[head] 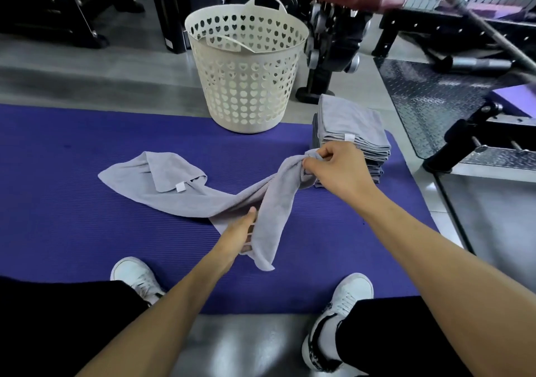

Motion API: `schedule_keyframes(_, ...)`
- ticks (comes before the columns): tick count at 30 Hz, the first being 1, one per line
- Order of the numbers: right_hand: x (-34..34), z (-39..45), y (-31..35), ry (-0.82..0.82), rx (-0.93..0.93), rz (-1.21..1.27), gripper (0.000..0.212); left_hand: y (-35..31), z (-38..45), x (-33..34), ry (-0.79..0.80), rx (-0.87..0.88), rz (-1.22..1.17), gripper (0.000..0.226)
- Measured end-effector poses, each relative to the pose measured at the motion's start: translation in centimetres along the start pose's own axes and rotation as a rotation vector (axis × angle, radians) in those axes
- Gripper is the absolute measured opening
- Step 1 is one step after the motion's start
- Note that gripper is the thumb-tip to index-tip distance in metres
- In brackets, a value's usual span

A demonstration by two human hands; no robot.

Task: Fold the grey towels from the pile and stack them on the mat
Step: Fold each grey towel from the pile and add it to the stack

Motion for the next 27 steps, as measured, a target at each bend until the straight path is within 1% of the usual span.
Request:
schedule_keyframes(2, 0.1, 0.2, -0.2, -0.001, 0.018, -0.010, 0.023, 1.3, -0.3, -0.4, 0.038, 0.062, 0.040, 0.036)
schedule_keyframes(5, 0.2, 0.8, -0.4, -0.016, 0.043, -0.014, 0.027, 2.7, -0.4, -0.5, 0.085, 0.187, 0.167, 0.023)
schedule_keyframes(7, 0.2, 0.9, -0.4, -0.018, 0.053, -0.009, 0.028, 3.0, -0.5, -0.5, 0.046, 0.261, 0.236, 0.012)
schedule_keyframes(10, 0.2, 0.8, -0.3, 0.002, 0.050, 0.007, 0.026, 2.0, -0.7, -1.2, -0.112, 0.300, 0.186, 0.018)
schedule_keyframes(12, 0.3, 0.5, -0.2, 0.016, 0.043, 0.004, 0.023, 0.8, -0.9, -2.0, -0.189, 0.314, 0.157, 0.013)
schedule_keyframes(14, 0.4, 0.4, 0.0, 0.016, 0.037, 0.007, 0.023, 0.3, -1.0, -2.2, -0.188, 0.305, 0.177, 0.004)
schedule_keyframes(16, 0.5, 0.3, 0.5, 0.015, 0.028, 0.011, 0.026, 0.5, -1.1, -1.7, -0.108, 0.296, 0.191, 0.017)
schedule_keyframes(17, 0.5, 0.3, 0.8, 0.015, 0.021, 0.013, 0.027, 0.7, -1.1, -1.3, -0.082, 0.297, 0.218, 0.021)
schedule_keyframes(18, 0.4, 0.2, 0.9, 0.015, 0.016, 0.018, 0.027, 0.8, -1.2, -0.9, -0.079, 0.313, 0.251, 0.020)
schedule_keyframes(20, 0.4, 0.1, 0.9, 0.016, 0.002, 0.023, 0.026, 0.6, -1.3, -0.6, -0.135, 0.363, 0.299, 0.009)
schedule_keyframes(21, 0.3, 0.1, 0.7, 0.011, -0.005, 0.013, 0.025, 0.2, -1.5, -0.7, -0.178, 0.383, 0.304, 0.007)
schedule_keyframes(24, 0.1, 0.4, -0.1, -0.002, -0.058, -0.087, 0.020, -1.1, -2.6, -2.2, -0.260, 0.427, 0.287, 0.012)
schedule_keyframes(27, 0.4, 0.2, -0.3, 0.040, -0.197, -0.191, 0.015, -3.9, -4.1, -4.1, -0.274, 0.529, 0.313, 0.010)
Point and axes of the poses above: each hand's wrist, its own z-axis towards the middle knuckle, its own x-axis out of the palm, y = z × x, the point moved 2 cm from there along z, towards the middle knuckle, and after that the axes turned 2 degrees about -y, right-handed, at the moved point
